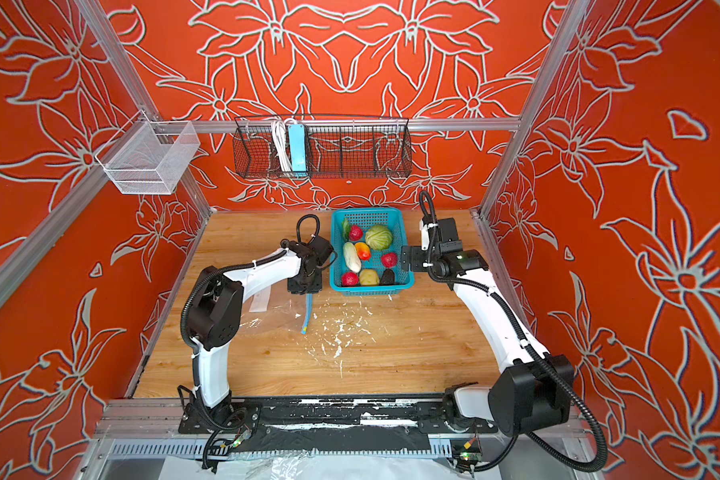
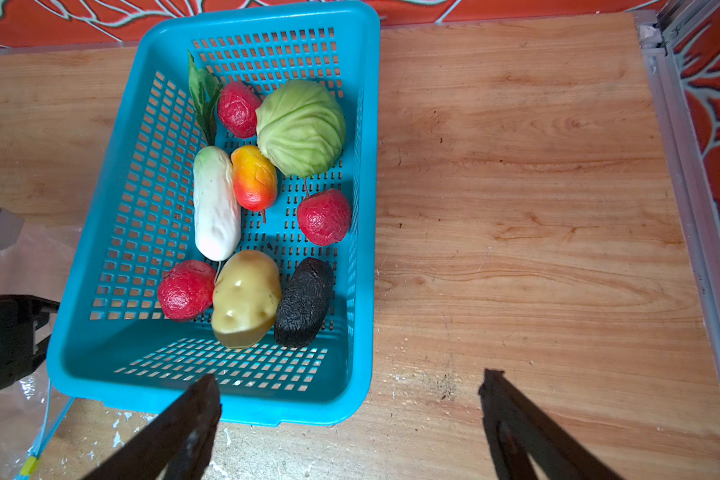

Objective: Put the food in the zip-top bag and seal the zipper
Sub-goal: 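Grasp the bag's blue zipper with the left gripper while the right moves over the basket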

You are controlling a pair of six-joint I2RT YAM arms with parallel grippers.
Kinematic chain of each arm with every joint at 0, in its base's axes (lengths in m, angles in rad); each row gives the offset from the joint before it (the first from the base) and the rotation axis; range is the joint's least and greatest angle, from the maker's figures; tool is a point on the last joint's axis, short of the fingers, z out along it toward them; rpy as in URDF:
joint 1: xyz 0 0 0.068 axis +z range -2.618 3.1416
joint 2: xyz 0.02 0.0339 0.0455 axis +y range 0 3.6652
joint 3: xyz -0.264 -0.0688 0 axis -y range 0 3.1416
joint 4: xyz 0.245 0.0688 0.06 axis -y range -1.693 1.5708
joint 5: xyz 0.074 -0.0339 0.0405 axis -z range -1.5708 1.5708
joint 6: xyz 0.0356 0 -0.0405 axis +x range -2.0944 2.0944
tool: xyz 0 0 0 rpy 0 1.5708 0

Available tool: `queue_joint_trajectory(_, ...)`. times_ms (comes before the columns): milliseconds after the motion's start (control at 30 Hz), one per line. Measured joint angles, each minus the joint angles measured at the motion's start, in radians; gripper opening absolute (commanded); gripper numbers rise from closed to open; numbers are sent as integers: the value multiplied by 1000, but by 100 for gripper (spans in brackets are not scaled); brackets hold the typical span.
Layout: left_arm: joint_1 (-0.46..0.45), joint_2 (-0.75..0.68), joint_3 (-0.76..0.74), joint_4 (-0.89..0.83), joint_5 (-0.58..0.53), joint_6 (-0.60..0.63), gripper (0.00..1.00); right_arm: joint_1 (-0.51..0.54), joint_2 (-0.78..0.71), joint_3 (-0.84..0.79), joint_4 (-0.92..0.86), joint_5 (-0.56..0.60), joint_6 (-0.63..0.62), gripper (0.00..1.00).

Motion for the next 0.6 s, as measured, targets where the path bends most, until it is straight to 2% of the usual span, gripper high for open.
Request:
queue_joint_trajectory(100,-2,0,3,-7,-10,0,20,0,0,0,0,0,0,98)
queue_joint_trajectory(200,-3,0,3,-12,-21,-3,2,0,0,0,0,0,0,98)
queue_joint_trajectory(233,-5,0,4,-14,-23,-3,0,0,0,0,0,0,0,98)
queue_joint_trajectory(433,-8,-2,16,-35,-48,-12,0,0,7,6,-8,0,-1,98)
queue_joint_trajectory(600,-9,-55,-16,-32,-60,-16,0,0,65,88,-55,10,-6,98)
